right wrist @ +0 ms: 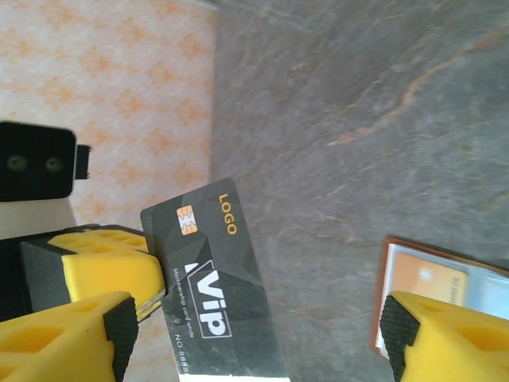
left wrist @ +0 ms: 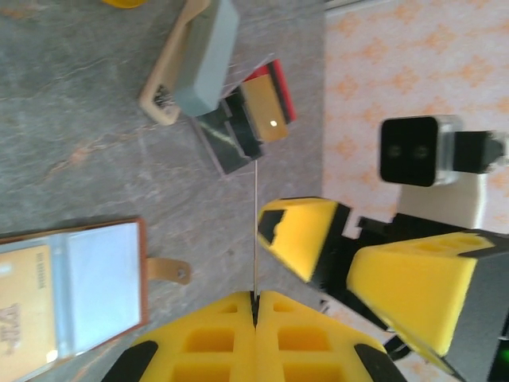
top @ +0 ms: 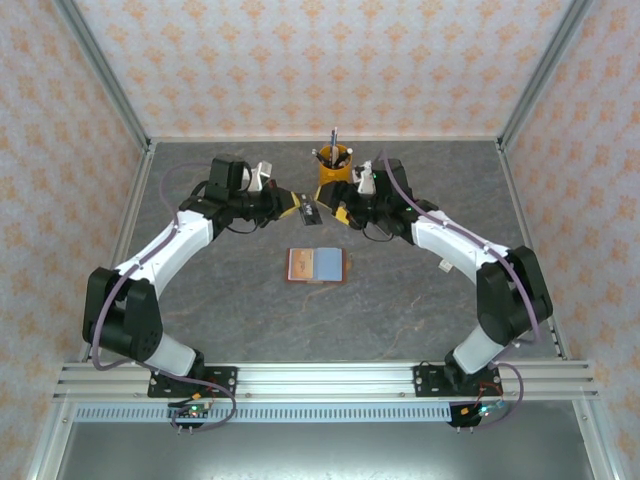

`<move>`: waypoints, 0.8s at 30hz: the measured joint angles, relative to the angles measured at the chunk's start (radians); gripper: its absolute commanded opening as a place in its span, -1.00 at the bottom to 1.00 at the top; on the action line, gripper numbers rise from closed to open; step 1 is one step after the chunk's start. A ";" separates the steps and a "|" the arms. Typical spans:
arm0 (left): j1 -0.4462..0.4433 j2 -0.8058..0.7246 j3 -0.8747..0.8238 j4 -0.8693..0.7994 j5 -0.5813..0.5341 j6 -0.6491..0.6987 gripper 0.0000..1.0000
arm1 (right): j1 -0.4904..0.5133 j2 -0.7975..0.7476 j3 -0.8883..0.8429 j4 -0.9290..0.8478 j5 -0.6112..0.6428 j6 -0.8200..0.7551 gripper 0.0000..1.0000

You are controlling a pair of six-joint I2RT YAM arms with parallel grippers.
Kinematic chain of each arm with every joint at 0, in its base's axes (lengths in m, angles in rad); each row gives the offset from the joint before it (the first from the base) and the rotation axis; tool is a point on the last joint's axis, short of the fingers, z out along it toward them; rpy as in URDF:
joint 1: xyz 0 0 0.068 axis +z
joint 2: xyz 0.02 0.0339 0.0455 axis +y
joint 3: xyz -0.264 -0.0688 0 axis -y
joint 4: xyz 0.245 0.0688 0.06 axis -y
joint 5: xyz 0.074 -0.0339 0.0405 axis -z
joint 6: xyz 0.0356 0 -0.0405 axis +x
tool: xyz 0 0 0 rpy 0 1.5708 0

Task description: Take the credit cards out of the card holder

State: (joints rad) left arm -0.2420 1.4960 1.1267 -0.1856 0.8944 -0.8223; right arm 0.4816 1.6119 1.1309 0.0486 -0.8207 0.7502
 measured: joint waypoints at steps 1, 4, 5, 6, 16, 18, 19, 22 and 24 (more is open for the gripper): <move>0.000 -0.002 0.000 0.014 0.008 -0.013 -1.00 | 0.000 0.002 0.000 0.019 -0.014 0.013 0.58; 0.000 -0.003 0.000 0.049 0.024 -0.044 -1.00 | 0.000 0.007 0.000 0.073 -0.054 0.050 0.42; 0.000 -0.003 0.000 0.056 0.027 -0.051 -1.00 | 0.000 0.008 0.000 0.089 -0.066 0.063 0.34; 0.000 -0.003 0.000 0.061 0.031 -0.056 -1.00 | 0.000 0.010 0.000 0.102 -0.075 0.073 0.25; 0.008 -0.009 0.000 0.082 0.041 -0.077 -1.00 | -0.005 0.016 -0.002 0.155 -0.107 0.123 -0.62; 0.007 -0.011 0.002 0.061 0.040 -0.062 -1.00 | -0.005 0.016 -0.002 0.153 -0.108 0.120 -0.80; 0.007 -0.011 0.006 0.037 0.034 -0.048 -0.97 | -0.005 0.016 -0.002 0.153 -0.108 0.117 -0.87; 0.007 -0.011 0.026 -0.058 0.012 0.006 -0.64 | -0.003 0.016 -0.002 0.145 -0.115 0.092 -1.00; 0.006 -0.011 0.059 -0.151 -0.017 0.059 -0.33 | 0.003 0.015 -0.001 0.123 -0.108 0.060 -1.00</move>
State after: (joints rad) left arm -0.2359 1.4853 1.1854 -0.3367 0.8776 -0.7635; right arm 0.4850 1.6268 1.1297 0.1719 -0.9287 0.8097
